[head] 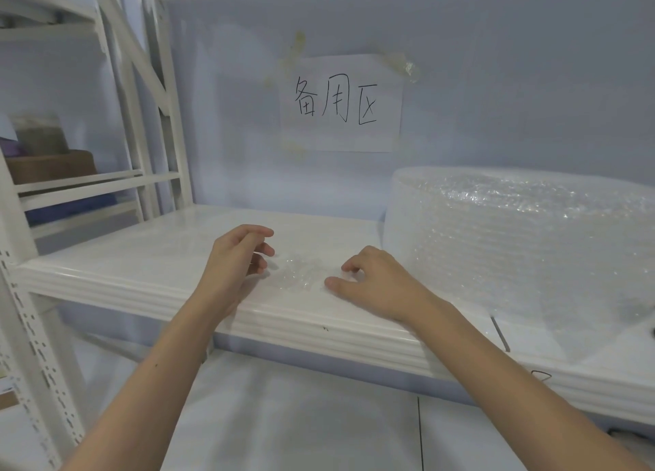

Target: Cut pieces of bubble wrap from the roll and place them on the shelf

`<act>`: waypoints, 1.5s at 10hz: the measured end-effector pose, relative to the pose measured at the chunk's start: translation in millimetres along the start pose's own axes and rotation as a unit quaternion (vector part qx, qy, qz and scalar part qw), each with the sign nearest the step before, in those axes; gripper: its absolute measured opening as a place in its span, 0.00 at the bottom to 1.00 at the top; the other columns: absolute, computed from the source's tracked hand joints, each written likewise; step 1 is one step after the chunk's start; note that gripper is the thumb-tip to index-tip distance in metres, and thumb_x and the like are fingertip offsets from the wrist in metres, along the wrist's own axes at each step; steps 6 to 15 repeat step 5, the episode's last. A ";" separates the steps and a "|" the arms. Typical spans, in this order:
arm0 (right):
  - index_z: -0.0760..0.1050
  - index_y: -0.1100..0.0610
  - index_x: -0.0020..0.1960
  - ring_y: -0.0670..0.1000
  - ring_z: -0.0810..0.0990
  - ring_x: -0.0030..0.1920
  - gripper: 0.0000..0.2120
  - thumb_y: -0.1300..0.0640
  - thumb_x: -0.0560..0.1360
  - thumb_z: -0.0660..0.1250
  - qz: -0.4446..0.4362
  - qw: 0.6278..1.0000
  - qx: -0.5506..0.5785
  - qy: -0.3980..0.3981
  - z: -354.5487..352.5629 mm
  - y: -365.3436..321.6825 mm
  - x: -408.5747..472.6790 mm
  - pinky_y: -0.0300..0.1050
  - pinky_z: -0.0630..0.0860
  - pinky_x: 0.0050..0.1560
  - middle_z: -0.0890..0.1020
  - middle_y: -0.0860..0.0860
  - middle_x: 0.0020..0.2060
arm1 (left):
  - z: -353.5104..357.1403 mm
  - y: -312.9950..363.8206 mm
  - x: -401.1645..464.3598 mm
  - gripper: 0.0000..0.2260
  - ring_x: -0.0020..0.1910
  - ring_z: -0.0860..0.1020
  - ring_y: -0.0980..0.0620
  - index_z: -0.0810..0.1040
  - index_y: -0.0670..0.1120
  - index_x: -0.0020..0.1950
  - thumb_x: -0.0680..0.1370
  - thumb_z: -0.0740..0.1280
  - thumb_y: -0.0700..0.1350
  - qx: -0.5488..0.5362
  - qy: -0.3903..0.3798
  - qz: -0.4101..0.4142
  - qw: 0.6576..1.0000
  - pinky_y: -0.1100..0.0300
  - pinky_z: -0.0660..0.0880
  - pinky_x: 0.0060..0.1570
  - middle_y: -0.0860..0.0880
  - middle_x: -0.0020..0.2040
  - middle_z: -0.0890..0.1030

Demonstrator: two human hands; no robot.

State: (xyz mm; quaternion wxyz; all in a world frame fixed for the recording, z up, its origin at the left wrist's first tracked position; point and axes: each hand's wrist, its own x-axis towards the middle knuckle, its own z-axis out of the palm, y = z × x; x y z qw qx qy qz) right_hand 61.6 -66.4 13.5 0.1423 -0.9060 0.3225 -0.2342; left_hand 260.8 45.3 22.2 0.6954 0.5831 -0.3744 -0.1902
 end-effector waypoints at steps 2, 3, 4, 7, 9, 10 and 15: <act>0.75 0.51 0.65 0.49 0.69 0.62 0.28 0.34 0.72 0.63 -0.015 0.999 -0.006 -0.028 -0.7 -2.7 0.6 0.49 0.70 0.63 0.74 0.47 0.58 | -0.4 0.0 -0.8 0.11 0.31 0.73 0.49 0.82 0.44 0.51 0.81 0.59 0.38 0.002 0.002 0.002 1.000 0.63 0.75 0.32 0.43 0.40 0.79; 0.73 0.48 0.66 0.48 0.69 0.64 0.28 0.33 0.72 0.64 -0.020 0.999 0.002 -0.027 -1.2 -4.2 -1.1 0.49 0.70 0.63 0.73 0.47 0.58 | -0.4 -0.2 -0.9 0.11 0.31 0.74 0.49 0.82 0.44 0.50 0.81 0.59 0.38 0.004 0.004 0.004 1.000 0.62 0.75 0.33 0.43 0.40 0.79; 0.72 0.47 0.66 0.47 0.68 0.65 0.28 0.33 0.72 0.62 -0.013 0.999 0.025 -0.021 -1.3 -2.3 -1.9 0.46 0.68 0.62 0.71 0.46 0.60 | -0.6 -0.8 -0.3 0.11 0.31 0.74 0.50 0.82 0.44 0.50 0.81 0.59 0.38 -0.002 0.005 0.005 1.000 0.62 0.75 0.32 0.44 0.39 0.79; 0.72 0.47 0.65 0.46 0.69 0.63 0.27 0.32 0.73 0.60 -0.015 0.999 0.040 0.006 -2.0 -4.4 -4.0 0.45 0.68 0.61 0.70 0.45 0.60 | -1.0 -0.9 -1.3 0.11 0.32 0.74 0.50 0.82 0.44 0.50 0.81 0.59 0.38 0.000 0.009 0.009 1.000 0.61 0.75 0.34 0.44 0.39 0.79; 0.72 0.47 0.65 0.46 0.69 0.63 0.27 0.32 0.73 0.60 -0.015 0.999 0.040 0.006 -2.0 -4.4 -4.0 0.45 0.68 0.61 0.70 0.45 0.60 | -1.0 -0.9 -1.3 0.11 0.32 0.74 0.50 0.82 0.44 0.50 0.81 0.59 0.38 0.000 0.009 0.009 1.000 0.61 0.75 0.34 0.44 0.39 0.79; 0.72 0.47 0.65 0.46 0.69 0.63 0.27 0.32 0.73 0.60 -0.015 0.999 0.040 0.006 -2.0 -4.4 -4.0 0.45 0.68 0.61 0.70 0.45 0.60 | -1.0 -0.9 -1.3 0.11 0.32 0.74 0.50 0.82 0.44 0.50 0.81 0.59 0.38 0.000 0.009 0.009 1.000 0.61 0.75 0.34 0.44 0.39 0.79; 0.72 0.47 0.65 0.46 0.69 0.63 0.27 0.32 0.73 0.60 -0.015 0.999 0.040 0.006 -2.0 -4.4 -4.0 0.45 0.68 0.61 0.70 0.45 0.60 | -1.0 -0.9 -1.3 0.11 0.32 0.74 0.50 0.82 0.44 0.50 0.81 0.59 0.38 0.000 0.009 0.009 1.000 0.61 0.75 0.34 0.44 0.39 0.79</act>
